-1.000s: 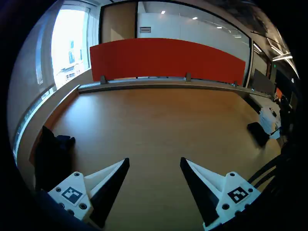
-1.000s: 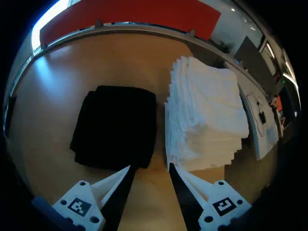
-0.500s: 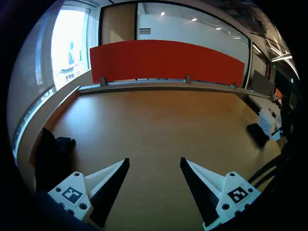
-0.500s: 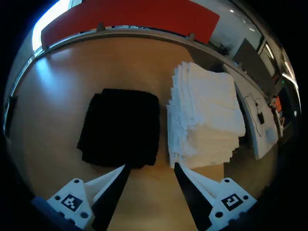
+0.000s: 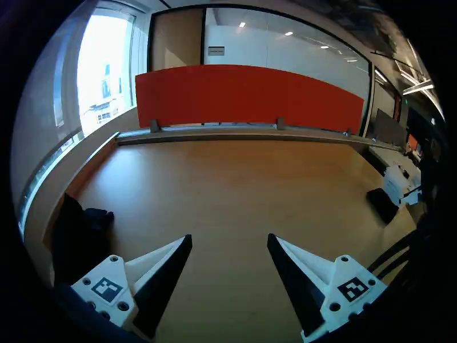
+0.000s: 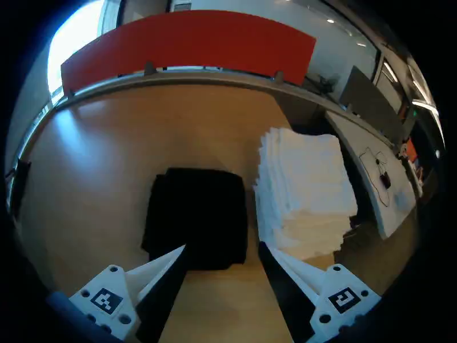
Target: Fold towel
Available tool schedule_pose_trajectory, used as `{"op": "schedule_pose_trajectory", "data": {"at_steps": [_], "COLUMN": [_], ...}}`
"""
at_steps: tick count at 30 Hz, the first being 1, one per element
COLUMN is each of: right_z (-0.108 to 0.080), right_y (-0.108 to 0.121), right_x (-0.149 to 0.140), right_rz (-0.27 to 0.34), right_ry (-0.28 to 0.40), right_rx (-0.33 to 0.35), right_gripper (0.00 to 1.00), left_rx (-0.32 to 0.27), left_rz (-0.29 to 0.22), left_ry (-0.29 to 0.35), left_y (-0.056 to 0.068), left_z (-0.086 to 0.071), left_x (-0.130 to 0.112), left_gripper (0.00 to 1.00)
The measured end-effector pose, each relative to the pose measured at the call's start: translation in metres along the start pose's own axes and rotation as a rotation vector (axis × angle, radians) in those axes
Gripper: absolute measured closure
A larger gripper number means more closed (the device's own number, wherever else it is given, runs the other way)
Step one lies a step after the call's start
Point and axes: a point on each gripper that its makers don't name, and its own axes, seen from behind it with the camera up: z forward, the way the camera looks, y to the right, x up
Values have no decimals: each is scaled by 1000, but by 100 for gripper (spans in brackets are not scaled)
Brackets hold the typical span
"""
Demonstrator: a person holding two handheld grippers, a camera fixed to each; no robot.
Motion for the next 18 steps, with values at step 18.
{"op": "schedule_pose_trajectory", "data": {"at_steps": [18], "right_z": [-62], "right_y": [-42], "right_x": [121], "right_rz": [148], "right_ry": [451], "right_rx": [45], "right_gripper": [11], "left_rx": [16], "left_rz": [-15], "left_ry": [75], "left_y": [-11], "left_z": [4], "left_x": [30], "left_gripper": [2]}}
